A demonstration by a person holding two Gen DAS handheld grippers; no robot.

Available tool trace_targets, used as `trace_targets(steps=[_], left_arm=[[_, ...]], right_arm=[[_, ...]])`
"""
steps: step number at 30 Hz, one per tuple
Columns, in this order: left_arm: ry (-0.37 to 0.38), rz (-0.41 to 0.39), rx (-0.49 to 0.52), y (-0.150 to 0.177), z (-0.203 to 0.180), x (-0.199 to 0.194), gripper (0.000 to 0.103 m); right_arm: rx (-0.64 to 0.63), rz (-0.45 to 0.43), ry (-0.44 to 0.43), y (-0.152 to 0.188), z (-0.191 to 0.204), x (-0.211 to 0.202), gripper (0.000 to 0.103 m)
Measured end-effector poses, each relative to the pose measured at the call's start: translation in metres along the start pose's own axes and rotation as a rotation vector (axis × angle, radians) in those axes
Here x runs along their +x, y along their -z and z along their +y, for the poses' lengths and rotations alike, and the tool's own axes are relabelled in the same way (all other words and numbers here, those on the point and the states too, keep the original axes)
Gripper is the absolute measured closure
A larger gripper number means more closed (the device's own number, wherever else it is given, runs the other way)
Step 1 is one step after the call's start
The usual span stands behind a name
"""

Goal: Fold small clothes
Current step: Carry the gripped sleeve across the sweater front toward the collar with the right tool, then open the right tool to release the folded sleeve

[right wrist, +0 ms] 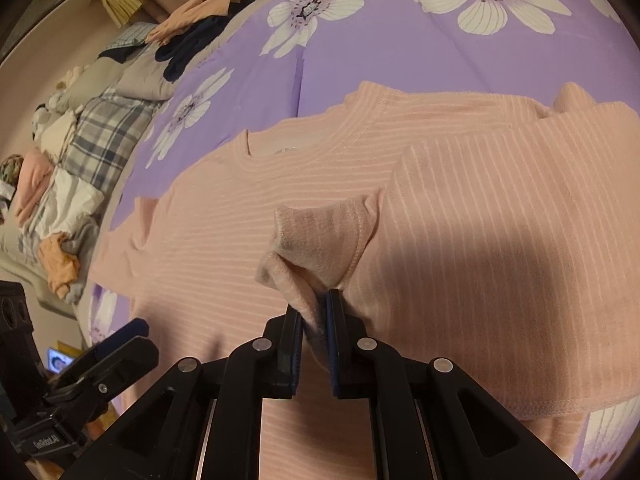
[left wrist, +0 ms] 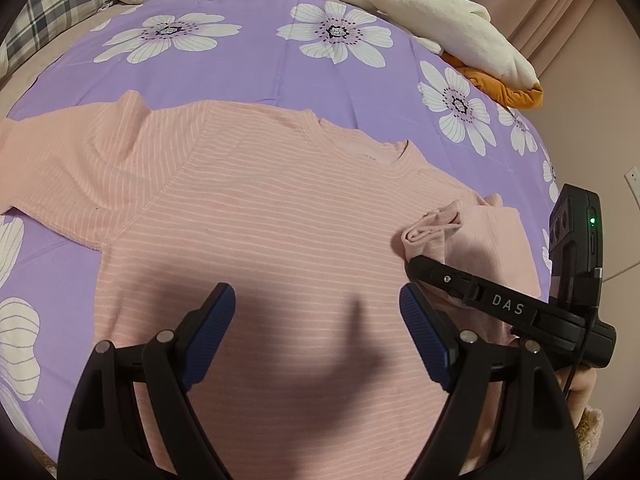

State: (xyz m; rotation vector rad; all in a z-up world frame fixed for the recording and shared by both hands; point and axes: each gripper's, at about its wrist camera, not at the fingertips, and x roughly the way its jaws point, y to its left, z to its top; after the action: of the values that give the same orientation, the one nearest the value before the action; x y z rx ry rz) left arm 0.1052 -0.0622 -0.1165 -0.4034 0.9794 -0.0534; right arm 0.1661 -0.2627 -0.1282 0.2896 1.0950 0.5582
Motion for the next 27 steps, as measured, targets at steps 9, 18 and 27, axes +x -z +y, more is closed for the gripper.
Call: trace_targets(steps=[9, 18, 27], left_arm=[[0.007, -0.013, -0.01, -0.001, 0.0, -0.006, 0.018], [0.009, -0.013, -0.018, -0.003, -0.002, -0.005, 0.018], [0.016, 0.002, -0.003, -0.002, -0.009, 0.001, 0.018]], right_arm=[[-0.012, 0.019, 0.016, -0.004, 0.002, -0.006, 0.085], [-0.005, -0.114, 0.117, -0.007, -0.002, -0.048, 0.033], [0.099, -0.234, 0.173, -0.01, -0.034, -0.087, 0.033]])
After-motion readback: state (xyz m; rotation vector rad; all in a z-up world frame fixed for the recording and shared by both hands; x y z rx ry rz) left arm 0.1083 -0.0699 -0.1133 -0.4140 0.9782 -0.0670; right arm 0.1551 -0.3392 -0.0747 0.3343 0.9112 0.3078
